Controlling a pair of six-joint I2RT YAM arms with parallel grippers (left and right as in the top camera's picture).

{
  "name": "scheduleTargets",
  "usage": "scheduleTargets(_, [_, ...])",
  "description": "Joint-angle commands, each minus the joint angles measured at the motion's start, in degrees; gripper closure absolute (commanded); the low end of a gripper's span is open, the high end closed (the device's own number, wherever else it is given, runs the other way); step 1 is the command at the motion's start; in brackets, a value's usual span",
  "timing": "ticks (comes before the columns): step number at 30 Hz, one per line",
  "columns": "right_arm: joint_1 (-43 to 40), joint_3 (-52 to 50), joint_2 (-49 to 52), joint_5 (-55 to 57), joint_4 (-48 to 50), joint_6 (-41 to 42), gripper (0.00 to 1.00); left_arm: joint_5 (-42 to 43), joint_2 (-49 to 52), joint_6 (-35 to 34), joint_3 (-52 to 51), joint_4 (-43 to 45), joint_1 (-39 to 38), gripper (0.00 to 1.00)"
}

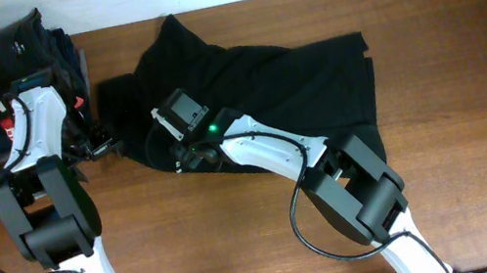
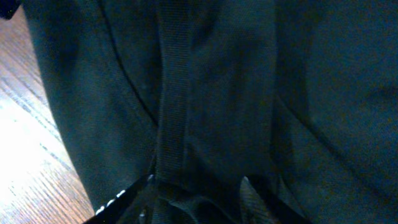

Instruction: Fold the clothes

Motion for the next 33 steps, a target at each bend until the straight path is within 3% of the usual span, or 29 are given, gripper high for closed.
scheduleTargets(1, [0.7,0.8,1.4,-1.0,-0.1,0.4,0.50,-0.6,0.4,-0.3,-0.4,0.1,0.1,0.14])
scheduleTargets(15, [0.7,0.7,2.9,-3.1,0.4,1.0,0.50,-0.6,0.4,-0.3,-0.4,0.2,0.1,0.14])
scheduleTargets(26, [0.7,0.7,2.9,-0.3,1.7,1.0,0.95,-0.6,0.4,-0.3,-0.4,0.1,0.1,0.14])
scheduleTargets(33, [0.7,1.0,2.9,3.3,1.9,1.0,0.96,-0.6,0.4,-0.3,-0.4,0.1,0.1,0.14])
